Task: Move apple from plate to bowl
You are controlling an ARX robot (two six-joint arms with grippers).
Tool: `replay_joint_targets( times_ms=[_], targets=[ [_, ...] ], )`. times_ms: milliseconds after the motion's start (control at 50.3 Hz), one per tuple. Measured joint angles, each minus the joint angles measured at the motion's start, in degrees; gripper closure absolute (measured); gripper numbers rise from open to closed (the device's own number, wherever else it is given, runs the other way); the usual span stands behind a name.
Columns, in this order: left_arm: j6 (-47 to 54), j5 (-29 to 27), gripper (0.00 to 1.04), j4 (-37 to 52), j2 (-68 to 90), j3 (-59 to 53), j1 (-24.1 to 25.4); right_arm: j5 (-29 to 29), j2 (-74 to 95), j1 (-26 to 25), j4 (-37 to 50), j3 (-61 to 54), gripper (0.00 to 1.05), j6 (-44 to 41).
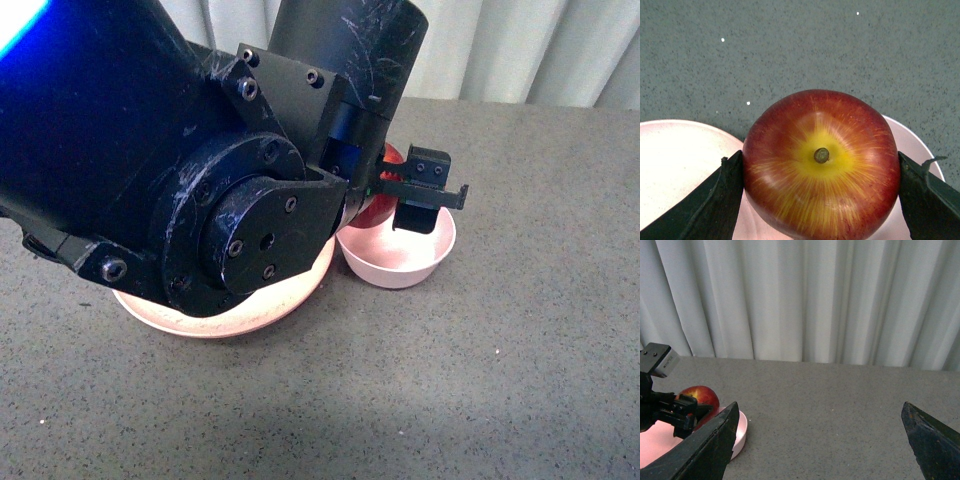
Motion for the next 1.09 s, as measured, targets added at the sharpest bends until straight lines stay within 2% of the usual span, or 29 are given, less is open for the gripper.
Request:
replay_joint_targets(
  times_ms=[914,1033,1093],
  targets=[
    [-3.2,2.4,0.26,-0.6,2.8,1.1,-1.2,0.0,0.0,0.0,0.0,0.0,0.09,0.0],
    [-2.8,2.1,0.1,-0.5,2.8,1.1,-1.2,0.0,0.0,0.0,0.0,0.0,0.09,0.0],
    [-2.6,1.8,0.05,-0.5,2.8,1.1,-1.2,0.0,0.0,0.0,0.0,0.0,0.09,0.0]
  ],
)
